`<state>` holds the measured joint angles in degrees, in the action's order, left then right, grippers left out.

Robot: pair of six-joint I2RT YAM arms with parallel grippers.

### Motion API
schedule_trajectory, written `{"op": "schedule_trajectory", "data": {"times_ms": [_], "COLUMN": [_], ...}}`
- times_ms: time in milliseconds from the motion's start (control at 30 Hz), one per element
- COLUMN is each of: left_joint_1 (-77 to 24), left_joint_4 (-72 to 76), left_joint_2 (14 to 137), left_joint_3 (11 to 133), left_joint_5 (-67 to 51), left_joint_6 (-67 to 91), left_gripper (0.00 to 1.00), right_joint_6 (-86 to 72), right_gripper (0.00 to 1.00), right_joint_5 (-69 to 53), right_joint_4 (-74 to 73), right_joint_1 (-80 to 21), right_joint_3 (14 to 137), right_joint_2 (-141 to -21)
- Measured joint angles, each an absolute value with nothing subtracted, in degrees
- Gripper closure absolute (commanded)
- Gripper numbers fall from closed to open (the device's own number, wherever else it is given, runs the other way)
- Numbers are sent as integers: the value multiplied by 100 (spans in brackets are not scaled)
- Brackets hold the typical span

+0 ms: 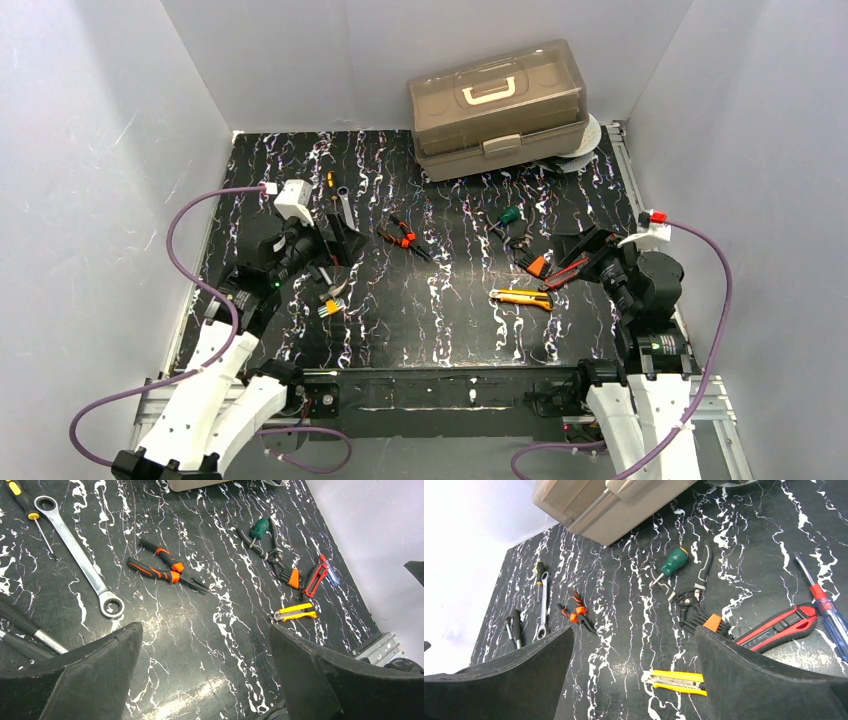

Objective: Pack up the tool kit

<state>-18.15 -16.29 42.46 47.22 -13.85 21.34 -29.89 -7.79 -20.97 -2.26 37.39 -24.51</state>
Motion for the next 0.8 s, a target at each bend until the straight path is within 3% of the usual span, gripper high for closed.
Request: {"op": "schedule_trajectory", "data": {"times_ms": [200,367,600,800], "left_joint_1": [-1815,-1815,-1826,-1857], "left_joint_4": [-1450,-906,16,908], "left_joint_2": [4552,5863,7516,8313], "left_joint_3": [4676,4845,5190,5927], "left_joint_5": [-1339,-1712,-1822,-1188], "left_joint_6": [2390,2816,3511,4034], "left_gripper": [2,2,2,2], "right_joint_6": [-3140,-3361,-3728,-4154], "right_gripper": [2,2,2,3], "right_joint_5": [-591,-565,-567,-366], "right_joint_4": [-2067,-1824,-1693,-1570], "right_joint_1": [-226,-226,-226,-226], "right_joint_3": [3647,3616,3776,4875], "right_joint_2": [-2497,-2794,-3953,-5280]}}
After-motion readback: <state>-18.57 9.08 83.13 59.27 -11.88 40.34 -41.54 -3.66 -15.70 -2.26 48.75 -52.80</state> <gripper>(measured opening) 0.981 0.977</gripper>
